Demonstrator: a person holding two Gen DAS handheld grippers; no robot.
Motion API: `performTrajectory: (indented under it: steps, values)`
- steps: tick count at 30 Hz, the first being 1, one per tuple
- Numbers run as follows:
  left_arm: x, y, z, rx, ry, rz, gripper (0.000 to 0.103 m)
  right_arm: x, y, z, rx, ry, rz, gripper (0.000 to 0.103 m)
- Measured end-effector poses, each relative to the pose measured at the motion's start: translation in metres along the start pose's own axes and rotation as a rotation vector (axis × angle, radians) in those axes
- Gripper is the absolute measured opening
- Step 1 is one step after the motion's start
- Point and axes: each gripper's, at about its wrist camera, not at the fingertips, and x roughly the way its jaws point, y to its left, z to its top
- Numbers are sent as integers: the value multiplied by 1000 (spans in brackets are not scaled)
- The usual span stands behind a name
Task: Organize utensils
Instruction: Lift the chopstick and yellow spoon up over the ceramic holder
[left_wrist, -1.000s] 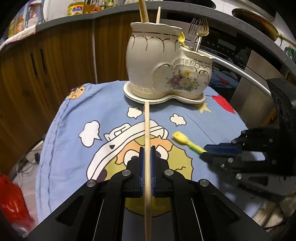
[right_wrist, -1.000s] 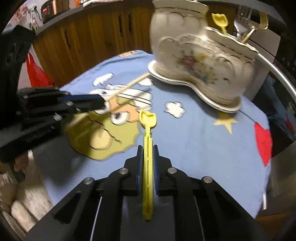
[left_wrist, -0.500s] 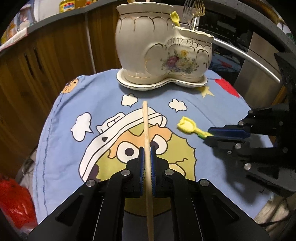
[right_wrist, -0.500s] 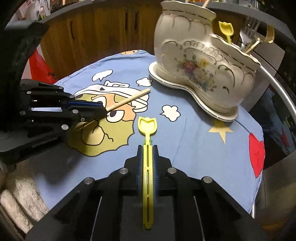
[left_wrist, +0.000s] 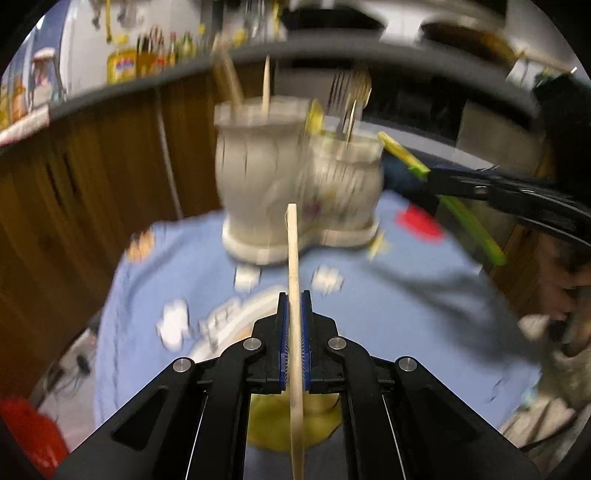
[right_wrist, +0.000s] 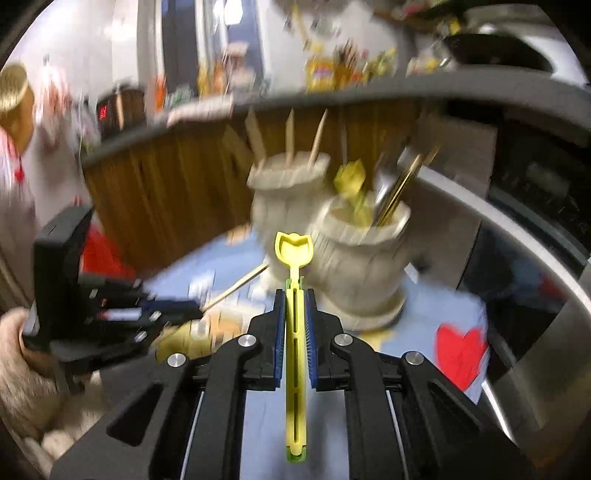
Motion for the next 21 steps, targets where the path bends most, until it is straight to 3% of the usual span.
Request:
performTrajectory:
  steps: [6, 7, 13, 21]
  values:
    - [-30, -7, 57, 33, -292, -18, 6, 4, -28, 45, 114, -204, 18, 10]
    - [-31, -6, 69, 22, -355, -27, 6, 8, -32, 51, 130, -233, 17, 10]
    - [-11, 5, 128, -89, -560, -55, 6, 35, -55, 68, 239, -342, 81, 10]
    - [27, 17, 155, -160, -648, -17, 6, 76, -73, 64, 264, -355, 100, 10]
